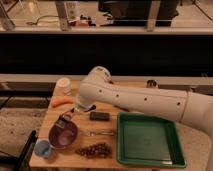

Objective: Wipe purple bowl with brush

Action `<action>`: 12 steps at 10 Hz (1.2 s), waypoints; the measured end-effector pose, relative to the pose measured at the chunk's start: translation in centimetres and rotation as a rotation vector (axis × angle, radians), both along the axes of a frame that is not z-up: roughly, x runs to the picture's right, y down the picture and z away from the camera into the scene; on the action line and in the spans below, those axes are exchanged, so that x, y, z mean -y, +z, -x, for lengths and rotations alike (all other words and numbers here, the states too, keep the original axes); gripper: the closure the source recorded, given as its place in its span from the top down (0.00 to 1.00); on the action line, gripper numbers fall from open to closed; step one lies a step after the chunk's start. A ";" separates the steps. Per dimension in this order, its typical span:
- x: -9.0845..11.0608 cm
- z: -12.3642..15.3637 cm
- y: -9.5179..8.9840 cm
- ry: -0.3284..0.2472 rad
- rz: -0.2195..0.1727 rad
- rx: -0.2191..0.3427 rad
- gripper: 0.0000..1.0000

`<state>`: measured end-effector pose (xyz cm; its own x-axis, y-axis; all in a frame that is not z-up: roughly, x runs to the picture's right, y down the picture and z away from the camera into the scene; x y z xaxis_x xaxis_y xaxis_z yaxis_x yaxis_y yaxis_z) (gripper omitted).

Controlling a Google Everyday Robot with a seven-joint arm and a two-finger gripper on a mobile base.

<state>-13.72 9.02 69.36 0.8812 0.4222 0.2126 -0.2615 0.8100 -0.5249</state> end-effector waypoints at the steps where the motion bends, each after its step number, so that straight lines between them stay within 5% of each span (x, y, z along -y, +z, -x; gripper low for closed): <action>1: -0.6 1.0 -0.1 -0.012 -0.014 0.012 0.00; 12: -5.4 2.7 2.3 -0.031 0.005 0.057 0.00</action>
